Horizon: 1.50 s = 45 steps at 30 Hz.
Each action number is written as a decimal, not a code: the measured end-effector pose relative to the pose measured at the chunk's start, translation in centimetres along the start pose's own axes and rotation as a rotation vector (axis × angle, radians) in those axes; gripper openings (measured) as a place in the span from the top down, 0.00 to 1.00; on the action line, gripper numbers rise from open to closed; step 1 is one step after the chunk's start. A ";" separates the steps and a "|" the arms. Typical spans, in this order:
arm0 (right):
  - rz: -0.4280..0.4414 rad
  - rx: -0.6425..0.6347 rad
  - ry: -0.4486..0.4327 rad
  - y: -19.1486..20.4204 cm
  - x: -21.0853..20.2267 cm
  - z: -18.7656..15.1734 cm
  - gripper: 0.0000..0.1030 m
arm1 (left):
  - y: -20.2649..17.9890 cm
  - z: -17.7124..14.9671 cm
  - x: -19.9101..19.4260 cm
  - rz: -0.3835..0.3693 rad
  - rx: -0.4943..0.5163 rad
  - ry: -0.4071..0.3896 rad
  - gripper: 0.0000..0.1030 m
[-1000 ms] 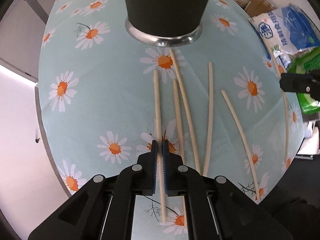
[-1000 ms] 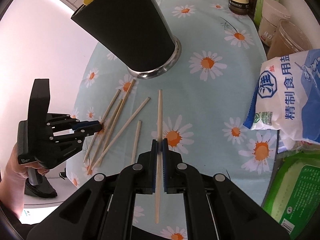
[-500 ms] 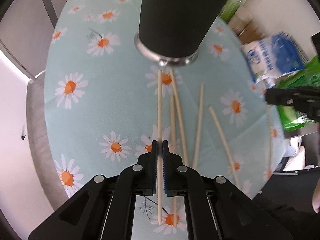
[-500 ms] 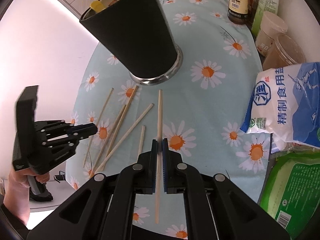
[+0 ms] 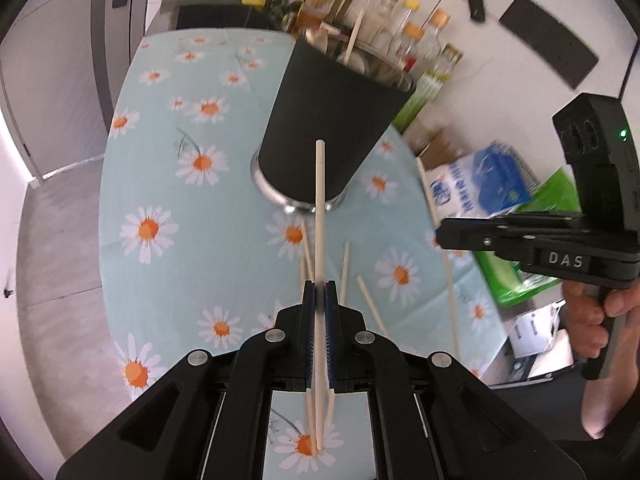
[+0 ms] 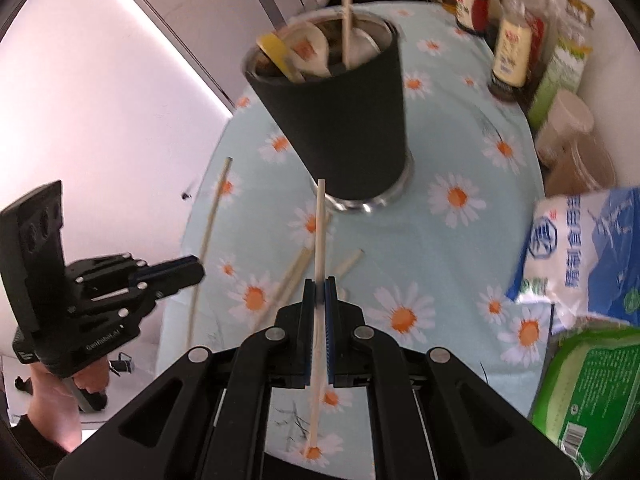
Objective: Organize utensils
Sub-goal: 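Lift both held chopsticks up and over the black holder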
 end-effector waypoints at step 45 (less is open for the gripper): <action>0.055 -0.132 -0.642 3.3 -12.8 19.5 0.94 | -6.9 21.6 -8.4 -0.191 0.250 -0.615 0.96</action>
Point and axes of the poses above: each gripper's, at about its wrist camera, not at the fingertips, and x roughly the way its jaws point, y to its left, z to its top, the point moved 10 cm from there along x, roughly the way its jaws point, and after that the axes turned 1 degree about -x, right-handed, at the moved point
